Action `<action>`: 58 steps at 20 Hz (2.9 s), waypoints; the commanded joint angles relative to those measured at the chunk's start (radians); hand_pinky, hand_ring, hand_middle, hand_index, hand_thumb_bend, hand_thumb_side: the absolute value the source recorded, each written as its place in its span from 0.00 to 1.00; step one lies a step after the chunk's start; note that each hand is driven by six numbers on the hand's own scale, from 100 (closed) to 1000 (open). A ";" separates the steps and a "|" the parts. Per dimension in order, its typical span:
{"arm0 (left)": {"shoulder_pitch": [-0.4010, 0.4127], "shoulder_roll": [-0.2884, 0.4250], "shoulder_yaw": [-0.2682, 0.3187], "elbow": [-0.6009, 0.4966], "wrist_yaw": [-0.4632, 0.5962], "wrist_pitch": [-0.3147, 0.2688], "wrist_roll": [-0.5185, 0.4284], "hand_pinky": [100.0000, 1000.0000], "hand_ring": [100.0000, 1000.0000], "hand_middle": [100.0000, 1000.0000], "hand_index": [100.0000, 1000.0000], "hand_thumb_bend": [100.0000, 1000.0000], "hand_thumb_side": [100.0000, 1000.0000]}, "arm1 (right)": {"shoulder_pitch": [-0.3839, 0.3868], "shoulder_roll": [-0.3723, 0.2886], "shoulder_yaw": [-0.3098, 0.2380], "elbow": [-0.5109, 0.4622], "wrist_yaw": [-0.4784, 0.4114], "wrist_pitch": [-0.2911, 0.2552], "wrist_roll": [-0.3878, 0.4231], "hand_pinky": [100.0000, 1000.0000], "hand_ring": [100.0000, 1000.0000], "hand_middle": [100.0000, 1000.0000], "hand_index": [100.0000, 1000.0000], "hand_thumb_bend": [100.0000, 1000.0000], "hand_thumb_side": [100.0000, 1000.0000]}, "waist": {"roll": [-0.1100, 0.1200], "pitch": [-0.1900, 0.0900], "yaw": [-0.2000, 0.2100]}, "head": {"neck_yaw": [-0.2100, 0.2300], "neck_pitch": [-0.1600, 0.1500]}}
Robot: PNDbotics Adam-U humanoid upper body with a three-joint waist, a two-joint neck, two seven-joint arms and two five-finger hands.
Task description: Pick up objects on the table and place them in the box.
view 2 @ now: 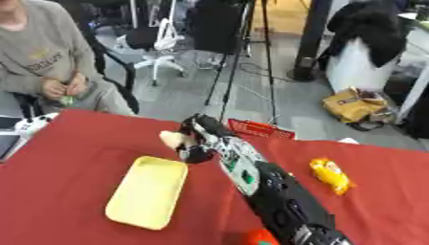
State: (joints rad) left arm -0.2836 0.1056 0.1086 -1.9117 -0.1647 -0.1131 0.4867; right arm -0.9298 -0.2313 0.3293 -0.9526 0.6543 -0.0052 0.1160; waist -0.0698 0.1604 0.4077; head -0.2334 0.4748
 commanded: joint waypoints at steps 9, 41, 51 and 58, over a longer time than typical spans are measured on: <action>-0.021 0.003 -0.014 -0.017 0.001 -0.002 -0.017 0.50 0.65 0.61 0.70 0.53 0.87 | 0.027 0.064 0.077 -0.044 0.067 -0.081 0.096 0.39 0.45 0.61 0.65 0.00 0.07 | -0.001 0.001 -0.006 | -0.013 0.001; 0.046 0.045 0.020 0.014 0.010 0.026 0.015 0.49 0.68 0.62 0.71 0.55 0.86 | 0.244 -0.303 -0.150 -0.680 -0.281 0.020 -0.174 0.69 0.74 0.79 0.83 0.53 0.56 | 0.071 0.012 -0.291 | 0.146 -0.009; 0.060 0.051 0.021 0.044 0.014 0.055 -0.013 0.49 0.71 0.65 0.72 0.58 0.86 | 0.477 -0.334 -0.265 -0.802 -0.481 0.085 -0.320 0.65 0.71 0.78 0.82 0.50 0.54 | 0.141 0.022 -0.456 | 0.196 0.002; 0.079 0.042 0.017 0.058 0.016 0.066 -0.038 0.50 0.73 0.67 0.73 0.61 0.84 | 0.545 -0.309 -0.292 -0.809 -0.472 0.098 -0.353 0.65 0.70 0.78 0.82 0.49 0.52 | 0.170 0.022 -0.481 | 0.205 0.021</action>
State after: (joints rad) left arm -0.2006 0.1341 0.1256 -1.8455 -0.1498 -0.0487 0.4552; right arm -0.3748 -0.5310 0.0517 -1.7354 0.1820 0.0917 -0.2293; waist 0.0916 0.1782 -0.0737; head -0.0327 0.4867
